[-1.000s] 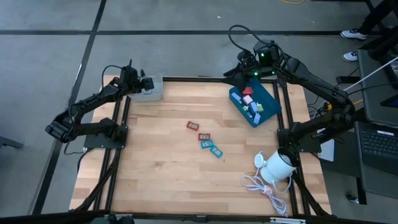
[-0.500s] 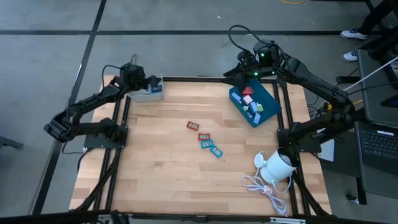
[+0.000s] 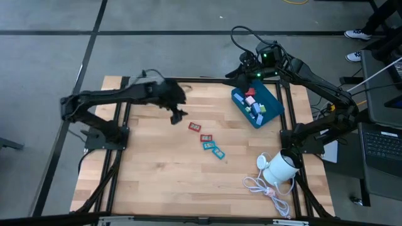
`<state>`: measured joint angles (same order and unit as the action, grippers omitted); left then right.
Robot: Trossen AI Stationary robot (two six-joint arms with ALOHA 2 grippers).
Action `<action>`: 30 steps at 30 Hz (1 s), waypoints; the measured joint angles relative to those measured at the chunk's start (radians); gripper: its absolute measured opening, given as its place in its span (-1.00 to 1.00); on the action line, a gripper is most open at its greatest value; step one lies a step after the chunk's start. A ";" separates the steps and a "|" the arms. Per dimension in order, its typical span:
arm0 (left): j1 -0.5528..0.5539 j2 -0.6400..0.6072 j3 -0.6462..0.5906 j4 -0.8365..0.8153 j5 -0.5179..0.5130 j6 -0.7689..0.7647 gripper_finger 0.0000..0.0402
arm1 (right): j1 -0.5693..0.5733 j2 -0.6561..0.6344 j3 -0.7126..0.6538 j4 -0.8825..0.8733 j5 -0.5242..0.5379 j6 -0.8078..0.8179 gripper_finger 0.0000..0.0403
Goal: Pick & Place Office items
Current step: Put the top red digital timer into the gray bin
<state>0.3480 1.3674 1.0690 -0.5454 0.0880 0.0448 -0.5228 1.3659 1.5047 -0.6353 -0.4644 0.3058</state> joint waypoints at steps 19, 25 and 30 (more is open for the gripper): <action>-0.063 0.496 0.277 -0.186 0.065 0.411 0.37 | 0.003 0.000 0.000 0.000 -0.049 -0.003 0.34; -0.067 0.544 0.277 -0.160 0.075 0.425 0.37 | 0.003 0.000 0.000 0.000 -0.049 -0.003 0.34; -0.066 0.585 0.276 -0.156 0.060 0.420 0.37 | 0.003 0.000 0.000 0.000 -0.049 -0.004 0.34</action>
<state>0.2817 1.9524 1.3453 -0.7017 0.1478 0.4648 -0.5194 1.3659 1.5047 -0.6353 -0.5133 0.3016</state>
